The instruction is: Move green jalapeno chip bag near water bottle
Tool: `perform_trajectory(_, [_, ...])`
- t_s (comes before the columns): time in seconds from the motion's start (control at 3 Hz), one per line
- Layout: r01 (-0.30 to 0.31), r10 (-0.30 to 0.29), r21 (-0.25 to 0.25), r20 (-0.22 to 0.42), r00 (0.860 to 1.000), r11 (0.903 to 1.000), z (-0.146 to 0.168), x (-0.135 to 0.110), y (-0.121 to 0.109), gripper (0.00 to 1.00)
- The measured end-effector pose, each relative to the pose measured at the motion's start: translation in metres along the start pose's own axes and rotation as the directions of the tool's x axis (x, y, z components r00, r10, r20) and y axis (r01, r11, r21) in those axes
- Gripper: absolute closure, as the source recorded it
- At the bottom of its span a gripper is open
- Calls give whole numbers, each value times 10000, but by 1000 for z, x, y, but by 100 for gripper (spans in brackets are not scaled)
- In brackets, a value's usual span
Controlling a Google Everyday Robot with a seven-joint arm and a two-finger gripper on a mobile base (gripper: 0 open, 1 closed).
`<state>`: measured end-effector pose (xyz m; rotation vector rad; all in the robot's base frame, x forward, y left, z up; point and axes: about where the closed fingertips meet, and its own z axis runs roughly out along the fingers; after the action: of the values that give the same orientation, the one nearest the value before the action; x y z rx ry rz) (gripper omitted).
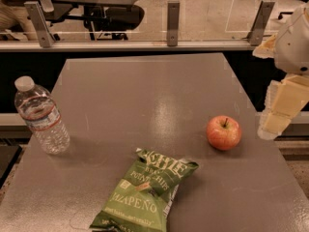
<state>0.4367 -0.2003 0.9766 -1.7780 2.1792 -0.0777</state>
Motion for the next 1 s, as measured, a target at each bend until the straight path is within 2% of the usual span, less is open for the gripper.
perform_trajectory(0.33, [1146, -1127, -569, 355, 9930, 9918, 17, -29, 21, 0])
perform_trajectory(0.67, [3241, -3076, -1887, 1118, 9449, 9270, 66, -76, 76, 0])
perform_trajectory(1.0, [3946, -3693, -2263, 1467, 9177, 8906, 84, -92, 99, 0])
